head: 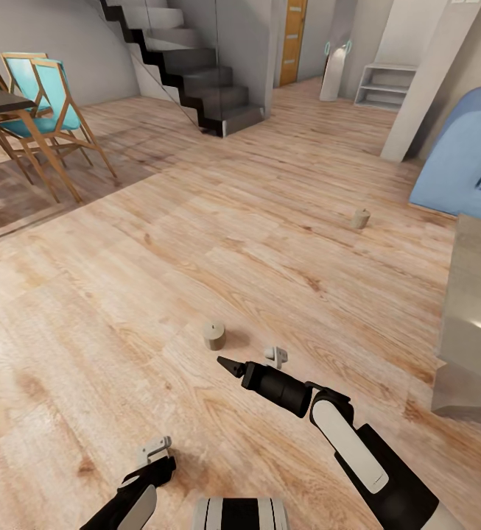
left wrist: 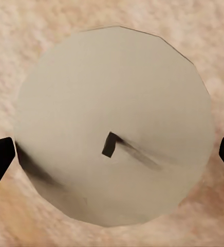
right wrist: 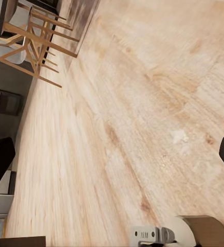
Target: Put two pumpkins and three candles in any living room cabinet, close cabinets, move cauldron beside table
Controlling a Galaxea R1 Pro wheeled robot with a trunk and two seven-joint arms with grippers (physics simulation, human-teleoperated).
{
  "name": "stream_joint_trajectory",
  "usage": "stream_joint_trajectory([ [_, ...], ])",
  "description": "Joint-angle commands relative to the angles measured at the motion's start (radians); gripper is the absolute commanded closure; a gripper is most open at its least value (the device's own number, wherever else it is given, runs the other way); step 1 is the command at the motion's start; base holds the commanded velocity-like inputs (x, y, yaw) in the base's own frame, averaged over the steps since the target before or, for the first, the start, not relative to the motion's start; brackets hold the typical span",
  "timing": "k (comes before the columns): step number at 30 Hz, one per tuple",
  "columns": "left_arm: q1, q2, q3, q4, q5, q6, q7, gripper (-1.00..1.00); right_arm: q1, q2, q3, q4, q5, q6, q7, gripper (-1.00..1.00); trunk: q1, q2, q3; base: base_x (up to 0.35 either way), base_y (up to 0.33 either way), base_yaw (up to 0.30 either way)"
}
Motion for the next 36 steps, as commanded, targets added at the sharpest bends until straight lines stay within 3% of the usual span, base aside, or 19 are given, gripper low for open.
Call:
stream_joint_trajectory([
  [1,0.000,0.001,-0.005,-0.002,0.002,0.004,0.008,-1.00,-0.001,-0.001,0.001,0.000,-0.003,0.002,0.001,-1.00,0.000,0.000,-0.001,0.000,0.000,0.000],
  [29,0.000,0.002,-0.005,-0.002,0.007,0.005,0.008,-1.00,-0.001,-0.002,0.001,0.001,-0.002,0.001,-0.001,-1.00,0.000,0.000,-0.001,0.000,0.000,0.000],
  [30,0.000,0.002,-0.005,-0.002,0.007,0.005,0.008,1.00,-0.001,-0.001,0.001,0.001,-0.002,0.001,-0.001,-1.00,0.000,0.000,-0.001,0.000,0.000,0.000],
  [36,0.000,0.002,-0.007,-0.002,0.004,0.004,0.008,1.00,-0.001,-0.001,0.001,0.001,-0.002,0.001,-0.001,-1.00,0.000,0.000,-0.001,0.000,0.000,0.000],
])
